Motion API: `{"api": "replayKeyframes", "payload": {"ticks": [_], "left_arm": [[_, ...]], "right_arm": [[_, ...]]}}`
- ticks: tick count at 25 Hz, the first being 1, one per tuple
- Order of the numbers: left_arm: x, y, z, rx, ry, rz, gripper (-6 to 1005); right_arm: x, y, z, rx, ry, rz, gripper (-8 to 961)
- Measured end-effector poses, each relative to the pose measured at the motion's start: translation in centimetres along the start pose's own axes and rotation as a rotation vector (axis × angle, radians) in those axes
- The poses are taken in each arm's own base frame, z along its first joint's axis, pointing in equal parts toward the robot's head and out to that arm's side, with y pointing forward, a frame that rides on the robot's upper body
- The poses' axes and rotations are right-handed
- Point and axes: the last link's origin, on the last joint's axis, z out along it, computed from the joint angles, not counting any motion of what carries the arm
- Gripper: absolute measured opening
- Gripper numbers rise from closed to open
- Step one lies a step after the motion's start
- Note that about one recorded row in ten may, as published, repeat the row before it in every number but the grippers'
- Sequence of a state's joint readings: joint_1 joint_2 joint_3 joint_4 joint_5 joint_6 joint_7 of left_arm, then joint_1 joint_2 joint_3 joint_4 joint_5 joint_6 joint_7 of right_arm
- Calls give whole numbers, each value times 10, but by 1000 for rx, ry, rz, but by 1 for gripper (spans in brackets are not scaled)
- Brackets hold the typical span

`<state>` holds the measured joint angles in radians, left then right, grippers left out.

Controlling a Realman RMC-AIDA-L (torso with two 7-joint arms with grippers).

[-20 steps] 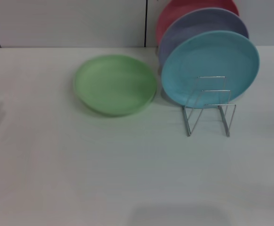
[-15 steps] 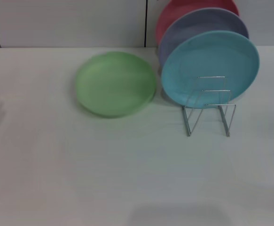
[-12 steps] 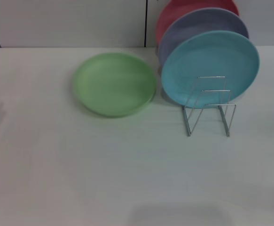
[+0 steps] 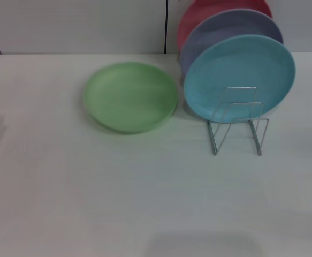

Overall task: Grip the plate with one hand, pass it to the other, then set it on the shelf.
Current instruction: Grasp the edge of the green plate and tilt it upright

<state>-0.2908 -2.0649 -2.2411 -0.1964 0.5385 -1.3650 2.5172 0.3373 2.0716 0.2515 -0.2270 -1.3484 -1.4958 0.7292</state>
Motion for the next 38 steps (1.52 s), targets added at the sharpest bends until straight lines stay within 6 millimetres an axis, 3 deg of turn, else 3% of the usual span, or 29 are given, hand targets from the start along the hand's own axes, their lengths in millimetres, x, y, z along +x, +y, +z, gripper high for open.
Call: {"api": "replayKeyframes", "payload": {"ticks": [38], "left_arm": [[-2, 2, 1, -20, -25, -43, 828]], "right_arm": [[8, 3, 10, 26, 29, 19, 728]]}}
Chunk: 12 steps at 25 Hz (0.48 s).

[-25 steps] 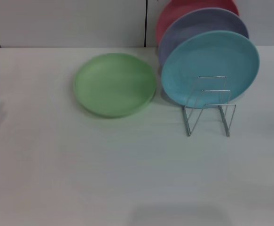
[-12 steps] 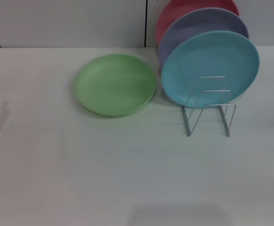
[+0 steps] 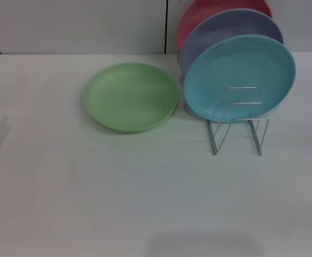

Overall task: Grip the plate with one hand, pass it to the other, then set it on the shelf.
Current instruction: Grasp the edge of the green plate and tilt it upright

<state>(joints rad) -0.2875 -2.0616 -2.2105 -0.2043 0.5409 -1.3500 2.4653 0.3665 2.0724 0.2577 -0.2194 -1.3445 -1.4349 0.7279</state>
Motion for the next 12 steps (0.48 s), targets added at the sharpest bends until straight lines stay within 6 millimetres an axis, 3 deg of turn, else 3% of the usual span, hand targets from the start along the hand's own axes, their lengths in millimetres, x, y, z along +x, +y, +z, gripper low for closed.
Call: {"api": "replayKeyframes", "payload": {"ticks": [12], "left_arm": [[8, 12, 4, -115, -3, -36, 821]], "right_arm": [[-4, 1, -3, -12, -22, -1, 726]]}}
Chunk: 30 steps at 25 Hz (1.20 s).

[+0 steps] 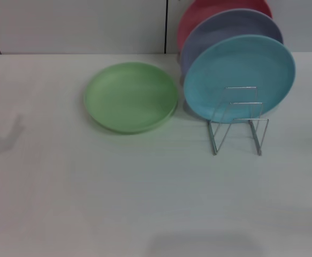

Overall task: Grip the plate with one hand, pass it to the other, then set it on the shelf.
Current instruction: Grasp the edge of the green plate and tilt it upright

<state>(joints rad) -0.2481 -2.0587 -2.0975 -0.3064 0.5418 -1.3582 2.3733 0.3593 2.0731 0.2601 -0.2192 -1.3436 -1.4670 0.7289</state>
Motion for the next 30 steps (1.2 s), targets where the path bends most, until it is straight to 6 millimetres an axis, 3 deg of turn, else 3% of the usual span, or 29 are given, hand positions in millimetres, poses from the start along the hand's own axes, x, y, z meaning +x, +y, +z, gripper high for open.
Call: {"api": "replayKeyframes", "payload": {"ticks": [7, 9, 13, 14, 15, 16, 19, 22, 24, 27, 30], "left_arm": [[9, 0, 3, -23, 25, -27, 818], [22, 3, 10, -77, 35, -96, 816], [22, 3, 10, -77, 35, -96, 814], [34, 12, 30, -186, -81, -178, 814], [34, 12, 30, -186, -81, -178, 813], [40, 18, 44, -242, -204, -210, 812], [40, 18, 44, -242, -204, -210, 811], [43, 32, 74, -282, -520, -257, 809], [43, 32, 74, -282, -520, -257, 808], [44, 42, 89, -266, -685, -211, 806], [44, 42, 89, -266, -685, -211, 805]], "right_arm": [[-3, -2, -6, -2, -14, -2, 727], [-4, -1, -7, -5, -19, -2, 727], [-4, 0, -10, -13, -28, -1, 726], [-4, 0, -10, -13, -28, -1, 726], [-4, 0, -10, -13, -27, -2, 726], [-4, 0, -9, -15, -27, -2, 726], [-4, 1, -8, -19, -27, -2, 726], [-4, 3, -6, -25, -28, -2, 727], [-4, 3, -6, -27, -27, -2, 726], [-3, 4, -6, -31, -25, -2, 726], [-3, 4, -6, -34, -23, -3, 727]]}}
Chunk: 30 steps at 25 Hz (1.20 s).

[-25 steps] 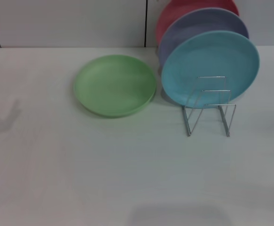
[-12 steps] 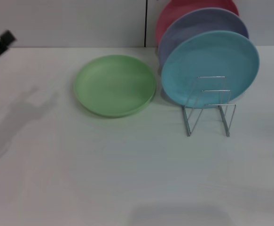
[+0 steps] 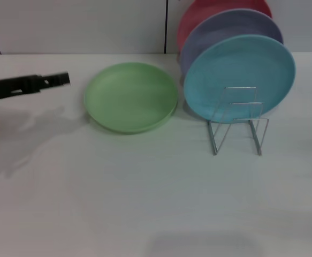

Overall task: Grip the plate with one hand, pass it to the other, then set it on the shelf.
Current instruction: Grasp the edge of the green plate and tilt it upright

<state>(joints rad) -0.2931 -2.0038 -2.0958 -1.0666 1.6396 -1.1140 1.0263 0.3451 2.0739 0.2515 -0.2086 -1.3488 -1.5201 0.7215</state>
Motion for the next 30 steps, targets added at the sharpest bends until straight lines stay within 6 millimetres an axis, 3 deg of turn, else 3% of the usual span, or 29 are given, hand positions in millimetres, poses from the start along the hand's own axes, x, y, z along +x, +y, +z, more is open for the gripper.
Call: {"api": "replayKeyframes", "payload": {"ticks": [2, 3, 5, 6, 7, 8, 11, 19, 21, 30], "left_arm": [[4, 4, 10, 46, -87, 22, 803], [8, 11, 36, 143, -229, 63, 803], [8, 11, 36, 143, -229, 63, 802], [11, 15, 48, 178, -280, 83, 801], [11, 15, 48, 178, -280, 83, 801], [10, 22, 69, 205, -345, 97, 800], [7, 27, 85, 223, -348, 88, 798], [0, 23, 102, 299, -350, 74, 794], [-8, 22, 116, 325, -369, 71, 793], [-16, 23, 144, 359, -388, 90, 788]], "right_arm": [[0, 0, 0, 0, 1, 0, 728], [0, 0, 0, 0, 1, 0, 728], [0, 0, 0, -1, 1, 0, 729], [1, 0, -1, -1, 2, 1, 729], [1, 0, -1, -1, 2, 1, 729], [1, 0, -1, 0, 2, 1, 728], [1, 1, -1, -1, 3, 1, 727], [-2, 3, -1, -18, -16, 0, 727], [-4, 2, -1, -24, -22, -4, 727], [-5, 1, -1, -26, -25, -10, 726]]}}
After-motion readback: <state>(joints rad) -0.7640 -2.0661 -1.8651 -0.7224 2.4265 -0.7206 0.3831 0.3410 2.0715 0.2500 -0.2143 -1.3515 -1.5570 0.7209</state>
